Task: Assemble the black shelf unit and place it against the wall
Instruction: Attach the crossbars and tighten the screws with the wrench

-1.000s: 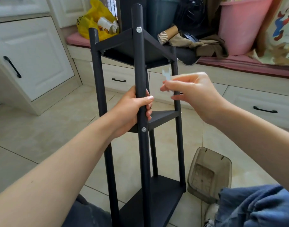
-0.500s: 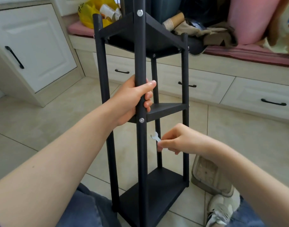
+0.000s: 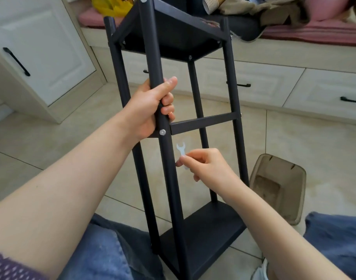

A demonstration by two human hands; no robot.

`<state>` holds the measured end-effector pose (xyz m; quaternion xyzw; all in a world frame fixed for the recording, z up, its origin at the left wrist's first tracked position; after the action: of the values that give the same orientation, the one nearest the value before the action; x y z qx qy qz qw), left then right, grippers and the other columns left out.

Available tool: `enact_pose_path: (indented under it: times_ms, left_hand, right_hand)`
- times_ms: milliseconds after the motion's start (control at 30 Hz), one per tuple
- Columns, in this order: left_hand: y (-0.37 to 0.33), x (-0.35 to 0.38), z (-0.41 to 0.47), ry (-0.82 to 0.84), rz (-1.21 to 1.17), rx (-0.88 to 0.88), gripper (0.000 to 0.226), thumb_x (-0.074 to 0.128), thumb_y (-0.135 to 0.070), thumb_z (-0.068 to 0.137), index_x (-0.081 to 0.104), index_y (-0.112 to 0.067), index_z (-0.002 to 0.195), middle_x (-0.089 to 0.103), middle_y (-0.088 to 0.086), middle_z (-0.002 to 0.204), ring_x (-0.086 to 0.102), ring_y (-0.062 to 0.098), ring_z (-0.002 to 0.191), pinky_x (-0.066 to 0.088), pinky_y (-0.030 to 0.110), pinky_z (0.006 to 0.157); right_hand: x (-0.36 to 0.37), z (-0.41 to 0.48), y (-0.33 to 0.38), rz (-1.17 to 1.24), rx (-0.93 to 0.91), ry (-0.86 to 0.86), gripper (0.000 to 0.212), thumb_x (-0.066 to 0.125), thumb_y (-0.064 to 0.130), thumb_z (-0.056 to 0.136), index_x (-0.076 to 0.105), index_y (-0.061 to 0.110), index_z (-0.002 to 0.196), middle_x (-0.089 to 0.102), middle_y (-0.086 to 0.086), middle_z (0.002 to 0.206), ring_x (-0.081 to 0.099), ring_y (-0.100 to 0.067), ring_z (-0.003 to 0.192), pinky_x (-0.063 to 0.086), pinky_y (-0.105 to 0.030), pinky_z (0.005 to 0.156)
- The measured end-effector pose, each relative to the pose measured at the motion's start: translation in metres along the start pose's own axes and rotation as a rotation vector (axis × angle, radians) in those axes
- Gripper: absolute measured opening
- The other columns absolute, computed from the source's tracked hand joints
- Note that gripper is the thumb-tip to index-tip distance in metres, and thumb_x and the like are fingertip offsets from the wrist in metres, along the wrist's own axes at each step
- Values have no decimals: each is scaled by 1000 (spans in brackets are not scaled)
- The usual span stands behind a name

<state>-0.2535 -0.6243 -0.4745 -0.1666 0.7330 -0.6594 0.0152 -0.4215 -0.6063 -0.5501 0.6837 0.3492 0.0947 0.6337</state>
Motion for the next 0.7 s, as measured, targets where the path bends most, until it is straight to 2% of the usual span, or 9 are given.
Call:
enact_pose_path:
  times_ms: [33,100,200,333,500,600,700]
  left_hand:
    - [3,-2,1,-1,-19,-21,26,62,-29,99,43,-21,84,39,-6,59,36,9,47,42,21,51]
    - [10,-4,2,-1,-53,-58,28,62,-29,99,42,-21,82,37,-6,59,36,8,47,42,21,50]
    - [18,-3,1,3,-76,-92,28,62,-29,99,42,-22,81,36,-7,59,34,7,46,42,20,51]
    - [21,2,1,9,-69,-102,28,61,-29,99,42,-23,80,36,-7,59,33,7,46,42,19,51]
    - [21,9,2,35,-42,-115,26,62,-30,99,44,-23,81,36,-7,60,33,7,47,43,20,52]
    - [23,12,3,36,-31,-130,26,62,-29,99,44,-23,82,35,-7,59,32,8,47,43,20,52]
    - [24,17,2,41,-17,-132,27,62,-29,99,43,-23,80,34,-7,59,30,8,47,43,20,52]
  right_hand:
    - [1,-1,-2,6,11,-3,24,58,29,97,78,20,89,67,-7,79,48,-10,60,46,-27,63]
    - [5,-2,-6,18,26,9,23,59,29,97,78,20,89,62,-12,73,44,-14,59,41,-30,60]
    - [9,-1,-13,17,34,19,25,57,31,96,77,22,83,49,-4,64,42,-17,61,37,-34,59]
    - [11,0,-18,30,42,14,29,55,31,97,73,20,77,53,-2,63,47,-14,61,41,-32,61]
    - [11,0,-16,68,9,-7,28,53,25,99,68,15,78,51,4,55,44,-3,48,38,-21,53]
    - [12,0,-15,63,-15,-40,29,52,23,99,64,21,73,50,5,55,42,-7,49,36,-21,52]
    - [11,0,-18,74,11,-68,23,51,21,99,66,22,81,53,4,58,44,-11,54,37,-24,55]
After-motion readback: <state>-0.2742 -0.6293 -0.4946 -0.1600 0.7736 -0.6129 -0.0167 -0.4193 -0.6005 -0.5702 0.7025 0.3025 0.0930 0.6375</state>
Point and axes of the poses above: each hand's wrist, its own z-axis towards the middle knuckle, its own x-axis out of the palm, y = z × x, the point moved 2 cm from there along z, towards the middle knuckle
